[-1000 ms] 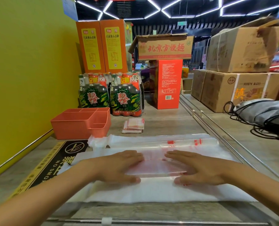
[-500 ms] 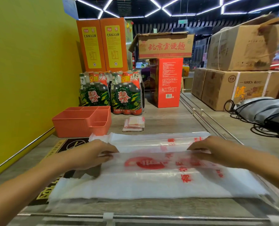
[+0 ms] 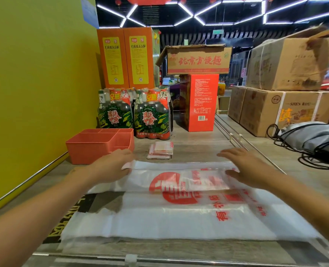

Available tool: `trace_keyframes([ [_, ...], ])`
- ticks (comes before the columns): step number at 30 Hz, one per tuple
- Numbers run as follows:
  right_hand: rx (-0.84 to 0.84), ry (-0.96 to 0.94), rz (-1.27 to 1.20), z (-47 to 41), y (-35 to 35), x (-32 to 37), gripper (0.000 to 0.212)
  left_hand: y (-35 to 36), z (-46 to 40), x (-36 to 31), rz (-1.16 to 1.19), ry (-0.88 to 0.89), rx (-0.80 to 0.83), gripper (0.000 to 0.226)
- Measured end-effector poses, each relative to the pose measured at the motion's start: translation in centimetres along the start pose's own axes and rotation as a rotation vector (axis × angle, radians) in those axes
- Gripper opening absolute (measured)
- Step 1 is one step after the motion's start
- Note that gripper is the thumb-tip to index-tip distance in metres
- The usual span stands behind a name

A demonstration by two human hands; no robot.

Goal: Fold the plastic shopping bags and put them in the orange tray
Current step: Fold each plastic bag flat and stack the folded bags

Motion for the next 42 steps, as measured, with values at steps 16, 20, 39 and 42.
trace_keyframes([
  [16,0.387,-0.284,-0.403,-3.4,4.4,17.7,0.084,7.9,3.7,-6.5,0.116,0.074,0.311,0.072],
  [20,0.452,-0.238,-0.389,-3.4,5.0,17.6,0.089,8.1,3.9,-6.5,0.122,0.067,0.321,0.080],
  [39,0.578,0.217,-0.323,5.8,2.6,3.5,0.096,6.8,4.6,-7.4,0.136,0.025,0.385,0.070],
  [42,0.616,0.246,-0.305,6.0,1.7,4.2,0.061,6.7,4.6,-7.4,0.149,0.030,0.373,0.072],
])
Point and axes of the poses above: each hand's wrist, its own z-axis away from the middle knuckle, its own y-axis out of the palm, x = y × z, the point moved 3 cm from there along -z, towards the middle knuckle, and after that the axes turned 10 degrees about -y, right-handed, at the moved point
